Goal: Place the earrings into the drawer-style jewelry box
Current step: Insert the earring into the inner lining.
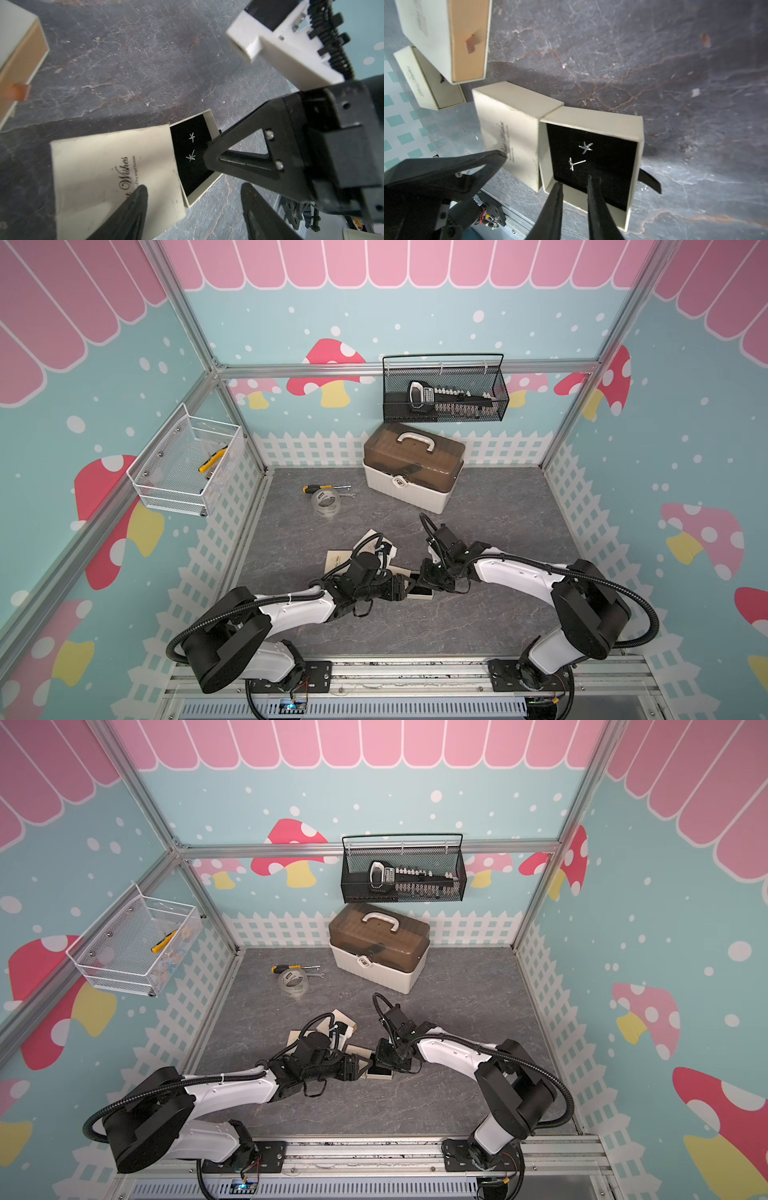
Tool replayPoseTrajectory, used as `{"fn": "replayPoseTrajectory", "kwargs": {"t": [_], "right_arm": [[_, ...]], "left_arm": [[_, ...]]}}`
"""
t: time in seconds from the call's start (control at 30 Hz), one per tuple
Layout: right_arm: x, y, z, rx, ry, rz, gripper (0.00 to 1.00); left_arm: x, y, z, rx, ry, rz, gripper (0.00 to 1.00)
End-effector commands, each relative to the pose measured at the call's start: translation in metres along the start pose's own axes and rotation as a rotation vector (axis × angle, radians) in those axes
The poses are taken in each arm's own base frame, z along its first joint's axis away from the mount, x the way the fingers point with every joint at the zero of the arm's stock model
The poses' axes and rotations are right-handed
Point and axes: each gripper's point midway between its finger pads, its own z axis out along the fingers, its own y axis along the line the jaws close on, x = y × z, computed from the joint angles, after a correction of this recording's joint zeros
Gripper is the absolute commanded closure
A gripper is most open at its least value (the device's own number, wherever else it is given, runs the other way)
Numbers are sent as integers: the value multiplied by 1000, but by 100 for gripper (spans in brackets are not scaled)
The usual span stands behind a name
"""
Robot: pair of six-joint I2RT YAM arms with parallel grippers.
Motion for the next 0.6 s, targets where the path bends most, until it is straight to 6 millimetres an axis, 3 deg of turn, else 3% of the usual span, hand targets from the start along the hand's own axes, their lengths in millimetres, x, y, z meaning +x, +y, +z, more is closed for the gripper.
{"fn": "replayPoseTrajectory", "kwargs": {"t": [0.0,0.2,0.33,0.57], "right_arm": [[-4,1,-12,34,-23,-43,82],[-6,9,-10,22,-4,-81,96],[-8,12,-8,26,5,-100,97],[-12,-2,-12,143,22,-199,96]], "left_arm": [[-13,-16,-1,32,-32,29,30],[-12,-26,7,68,-29,33,37],[-12,-28,9,79,-35,28,44],[-14,-29,8,86,-54,12,45]]}}
